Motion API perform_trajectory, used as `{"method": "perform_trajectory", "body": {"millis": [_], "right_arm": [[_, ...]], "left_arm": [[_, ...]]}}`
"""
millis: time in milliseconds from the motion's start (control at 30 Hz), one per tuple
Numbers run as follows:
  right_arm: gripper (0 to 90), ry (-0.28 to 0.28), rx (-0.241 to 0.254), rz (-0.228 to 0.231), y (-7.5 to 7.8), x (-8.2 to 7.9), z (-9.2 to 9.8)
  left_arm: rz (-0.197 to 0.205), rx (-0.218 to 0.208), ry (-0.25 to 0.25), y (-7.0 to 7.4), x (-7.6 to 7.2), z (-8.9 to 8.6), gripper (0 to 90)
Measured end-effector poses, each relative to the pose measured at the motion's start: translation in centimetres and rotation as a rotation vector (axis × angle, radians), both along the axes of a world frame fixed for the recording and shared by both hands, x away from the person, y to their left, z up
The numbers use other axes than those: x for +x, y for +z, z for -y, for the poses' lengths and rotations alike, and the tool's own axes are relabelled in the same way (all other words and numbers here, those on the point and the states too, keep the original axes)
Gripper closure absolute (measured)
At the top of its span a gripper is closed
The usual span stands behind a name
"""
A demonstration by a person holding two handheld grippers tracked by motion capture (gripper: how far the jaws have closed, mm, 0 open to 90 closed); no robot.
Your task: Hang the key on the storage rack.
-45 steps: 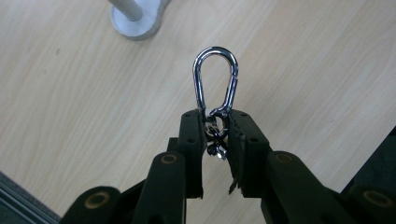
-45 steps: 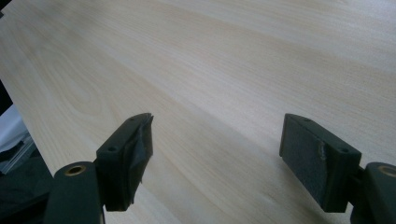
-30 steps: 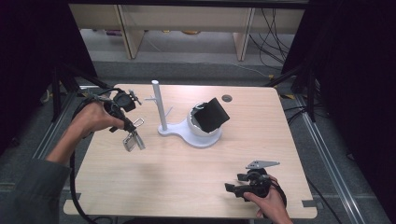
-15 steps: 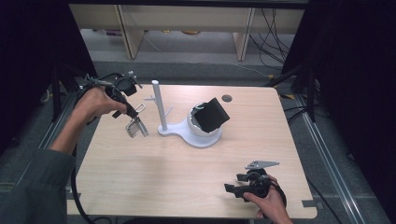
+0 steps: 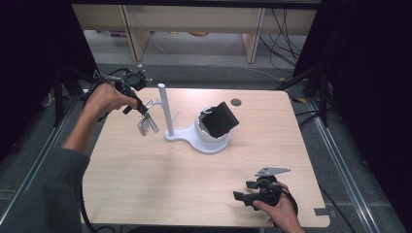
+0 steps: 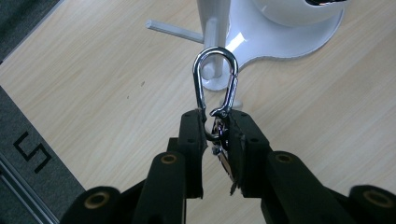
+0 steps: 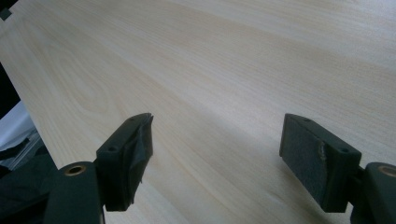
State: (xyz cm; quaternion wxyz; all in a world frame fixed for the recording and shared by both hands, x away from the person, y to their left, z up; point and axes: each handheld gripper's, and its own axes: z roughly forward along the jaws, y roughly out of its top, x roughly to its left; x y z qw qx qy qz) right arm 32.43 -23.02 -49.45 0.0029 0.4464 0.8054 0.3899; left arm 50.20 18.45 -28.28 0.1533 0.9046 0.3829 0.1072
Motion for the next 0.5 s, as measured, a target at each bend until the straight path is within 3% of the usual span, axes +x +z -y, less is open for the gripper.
{"method": "perform_trajectory", "body": {"millis": [167, 500], "right_arm": [[26.5, 0.003, 0.0, 0.007, 0.0, 0.1, 0.1], [26.5, -0.003, 0.004, 0.001, 0.0, 0.0, 0.0]], "left_arm": [[-0.016, 0.003, 0.011, -0.1, 0.6, 0.0, 75.3], [-0.011, 0.004, 0.013, -0.5, 1.1, 0.6, 75.3]]}}
